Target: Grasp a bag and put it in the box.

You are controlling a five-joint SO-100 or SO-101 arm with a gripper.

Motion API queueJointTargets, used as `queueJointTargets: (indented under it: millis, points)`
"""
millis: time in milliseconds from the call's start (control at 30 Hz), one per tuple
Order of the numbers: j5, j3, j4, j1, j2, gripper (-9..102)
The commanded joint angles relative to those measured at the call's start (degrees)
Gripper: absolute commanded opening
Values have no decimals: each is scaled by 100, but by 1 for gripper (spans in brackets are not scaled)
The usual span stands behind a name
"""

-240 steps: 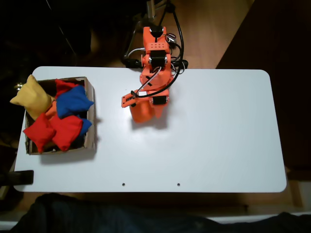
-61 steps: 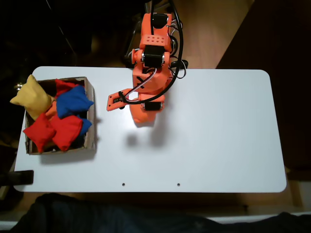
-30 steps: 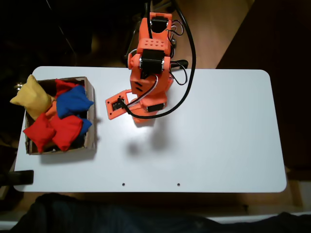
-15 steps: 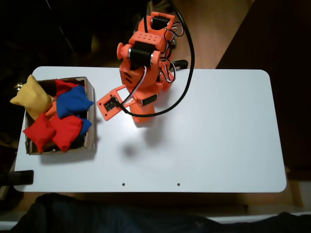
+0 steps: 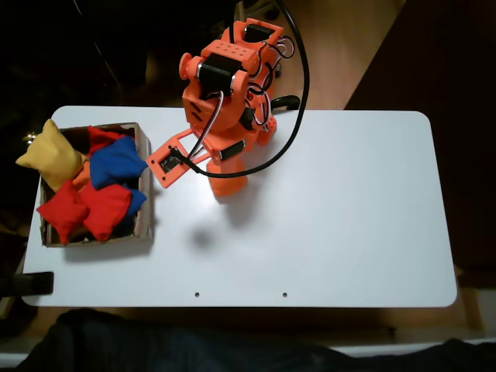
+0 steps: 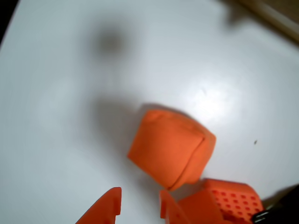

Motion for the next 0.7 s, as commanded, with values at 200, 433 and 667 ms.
queueJointTargets:
  millis: [200, 433, 667]
  points:
    - [-272, 413, 97, 9, 79, 15]
    - [-290, 571, 97, -9, 158, 15]
    - [-439, 686, 97, 132, 158, 30]
